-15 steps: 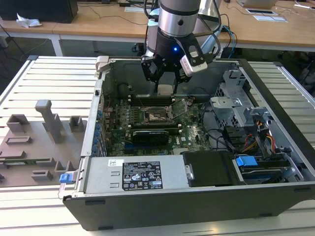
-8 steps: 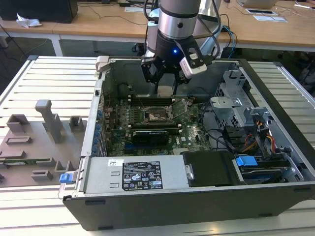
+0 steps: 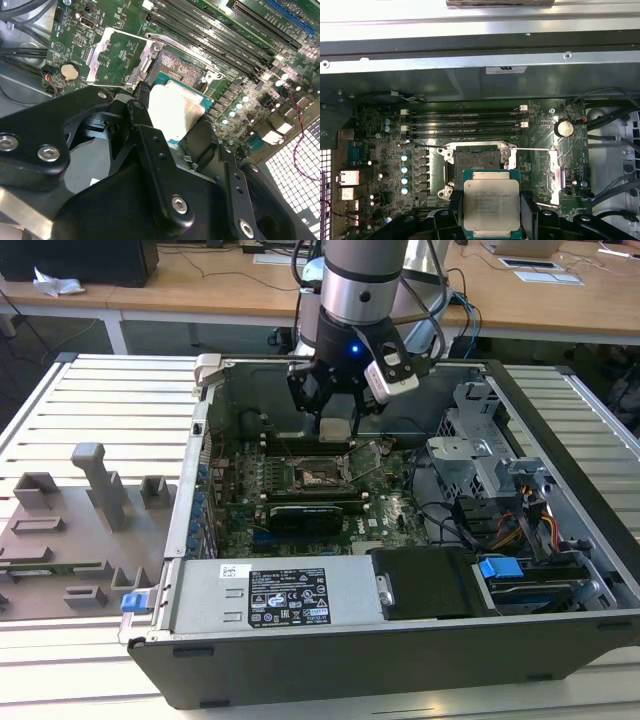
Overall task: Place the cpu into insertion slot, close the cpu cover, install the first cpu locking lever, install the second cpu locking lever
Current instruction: 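Place the cpu into insertion slot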
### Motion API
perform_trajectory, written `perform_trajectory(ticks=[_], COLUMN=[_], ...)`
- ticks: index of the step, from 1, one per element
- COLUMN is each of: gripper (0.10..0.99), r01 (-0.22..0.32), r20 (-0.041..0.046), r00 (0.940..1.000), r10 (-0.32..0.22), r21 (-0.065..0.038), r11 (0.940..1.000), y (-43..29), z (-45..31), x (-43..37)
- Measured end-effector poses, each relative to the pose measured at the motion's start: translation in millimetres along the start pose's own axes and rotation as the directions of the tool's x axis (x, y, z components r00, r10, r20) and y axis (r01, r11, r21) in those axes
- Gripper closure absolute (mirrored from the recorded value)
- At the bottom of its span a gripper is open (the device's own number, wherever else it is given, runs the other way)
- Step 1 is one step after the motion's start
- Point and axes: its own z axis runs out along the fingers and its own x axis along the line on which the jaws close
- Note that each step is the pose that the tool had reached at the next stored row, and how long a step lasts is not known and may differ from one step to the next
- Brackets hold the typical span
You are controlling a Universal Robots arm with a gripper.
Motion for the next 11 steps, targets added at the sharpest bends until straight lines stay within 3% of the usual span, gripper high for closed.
perform_trajectory(ticks=[4,11], gripper=[0.545,0.545], r01=[0.0,0.0], r20=[0.0005,0.0006], r00=[1.0,1.0], r10=[0.0,0.0], r21=[0.015,0.018], r11=[0.9999,0.9998], y=[3.3,6.4], z=[2.9,13.8], x=[0.0,0.9])
